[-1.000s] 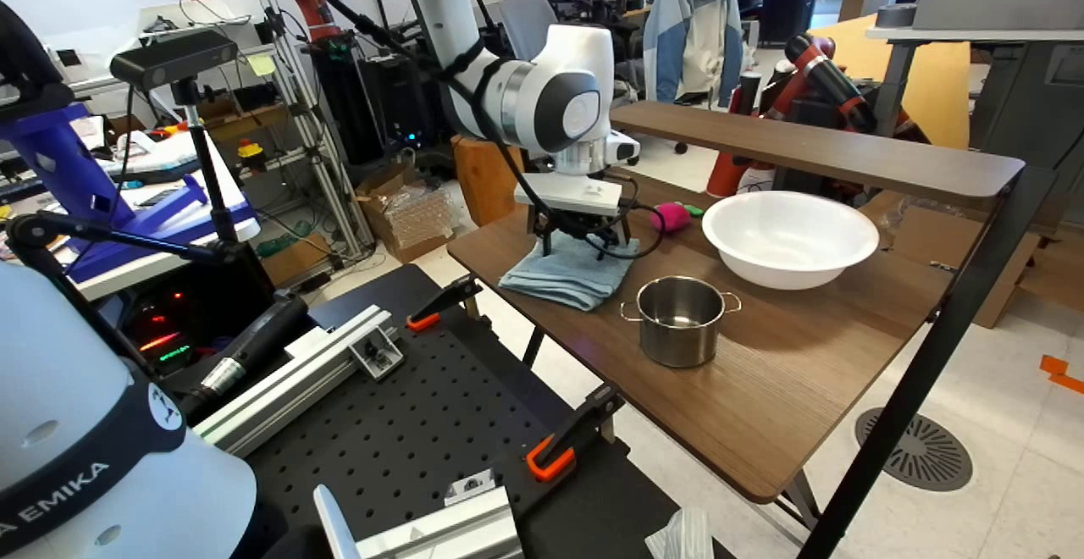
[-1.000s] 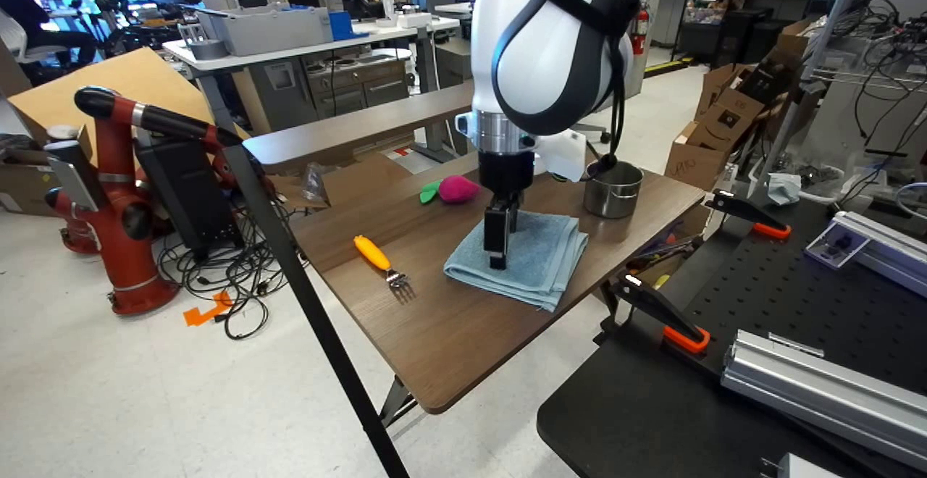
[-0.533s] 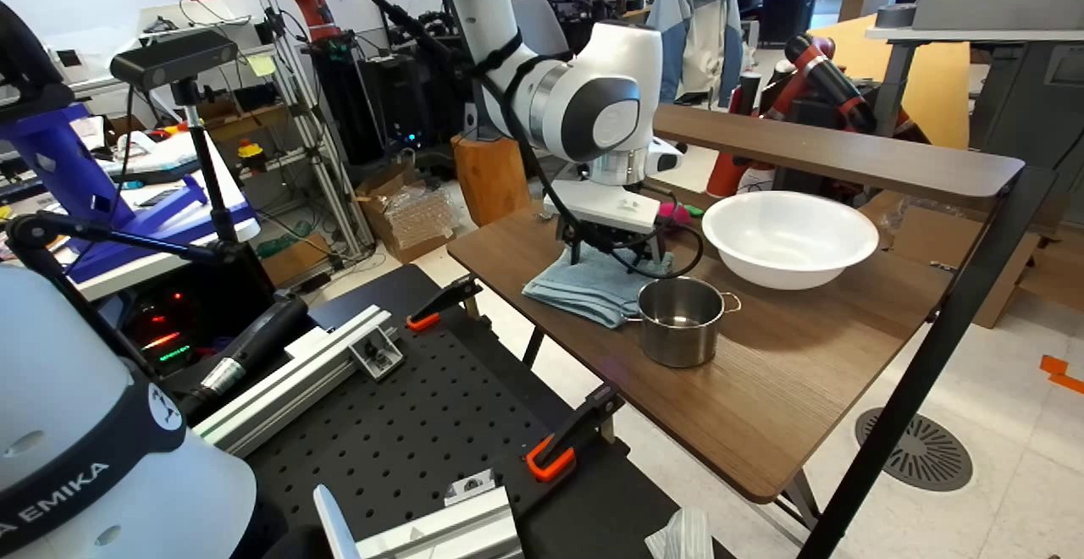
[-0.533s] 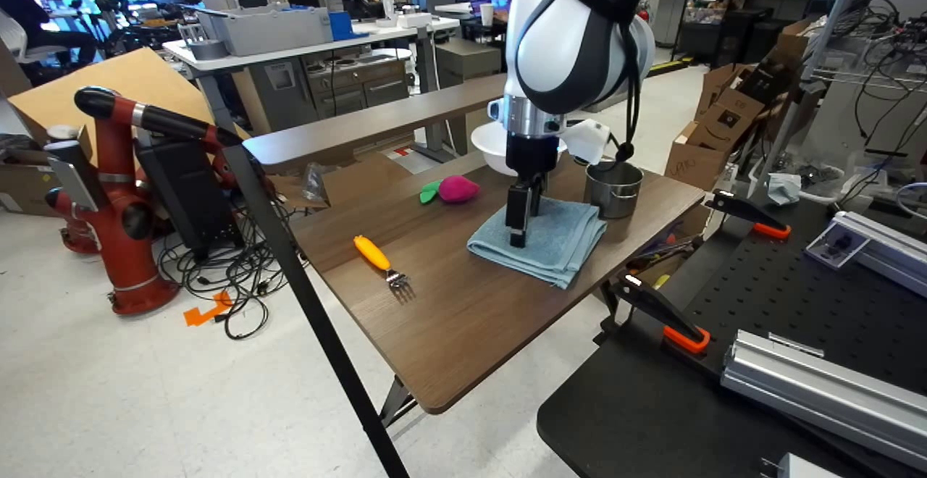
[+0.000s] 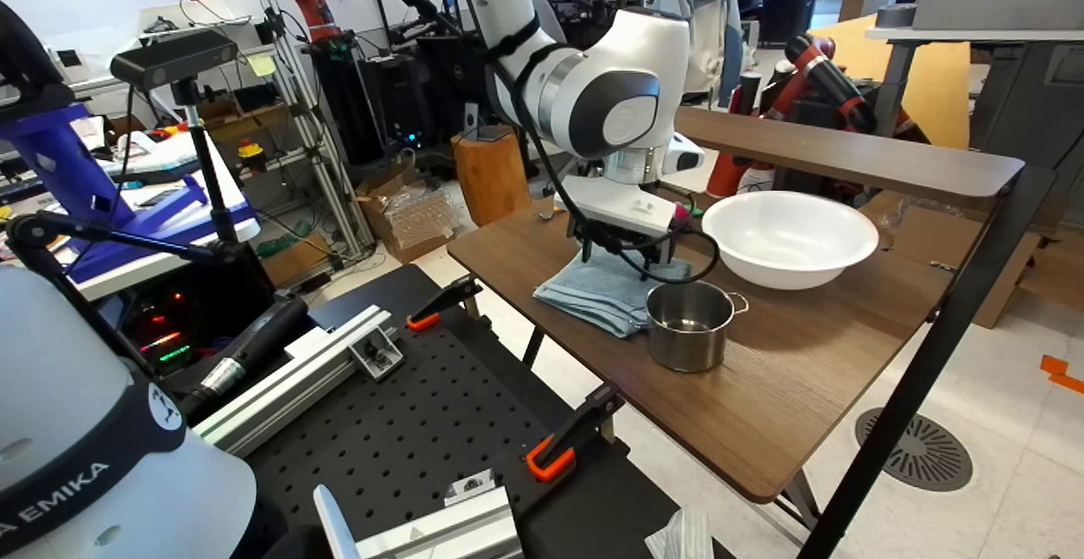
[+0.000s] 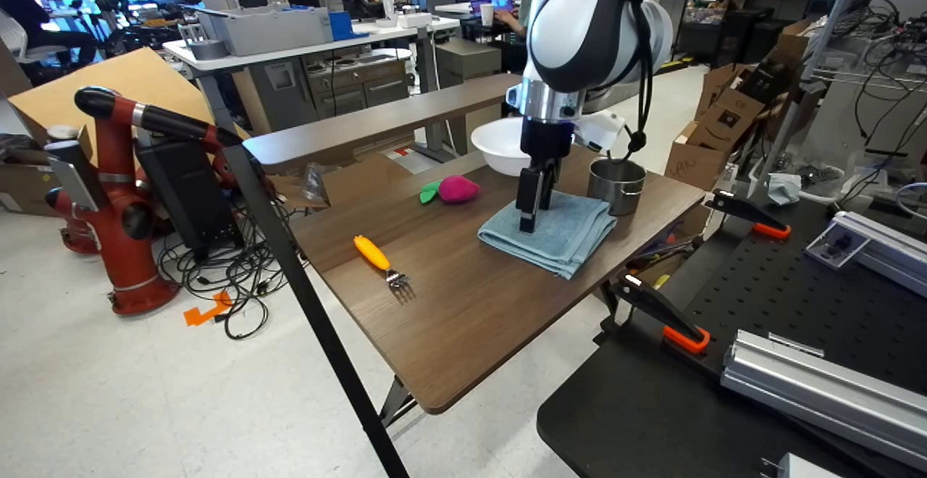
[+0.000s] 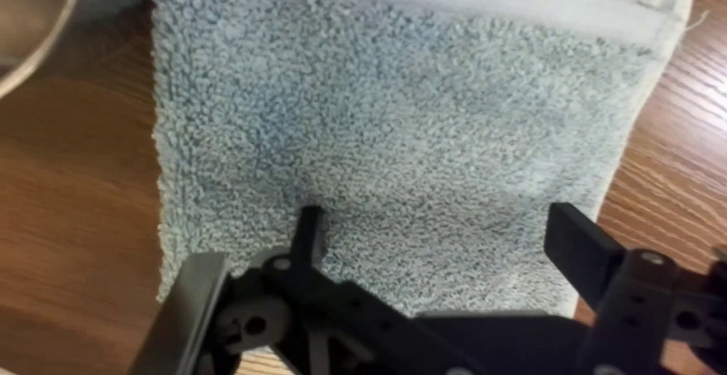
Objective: Move the blue towel from the left to the right
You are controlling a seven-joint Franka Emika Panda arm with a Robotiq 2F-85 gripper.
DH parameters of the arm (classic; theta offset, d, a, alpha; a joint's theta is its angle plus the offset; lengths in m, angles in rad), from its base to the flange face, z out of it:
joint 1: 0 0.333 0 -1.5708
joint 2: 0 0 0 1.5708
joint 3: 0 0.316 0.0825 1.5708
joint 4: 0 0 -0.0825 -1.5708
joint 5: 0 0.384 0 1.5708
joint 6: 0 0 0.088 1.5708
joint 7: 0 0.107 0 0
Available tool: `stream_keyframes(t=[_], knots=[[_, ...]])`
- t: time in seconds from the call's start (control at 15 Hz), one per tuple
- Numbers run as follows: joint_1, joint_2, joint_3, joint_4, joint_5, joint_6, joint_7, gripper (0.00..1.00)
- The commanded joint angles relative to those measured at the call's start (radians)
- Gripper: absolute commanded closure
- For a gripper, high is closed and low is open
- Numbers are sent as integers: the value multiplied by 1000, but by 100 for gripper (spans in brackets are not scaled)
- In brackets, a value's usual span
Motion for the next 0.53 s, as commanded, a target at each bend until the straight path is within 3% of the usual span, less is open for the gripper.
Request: stream_keyframes(t=[0.0,0.47], knots=[[-31,-78,44,-75,52,13,-43,0],[-28,-323,87,-290,123,30,-78,0]])
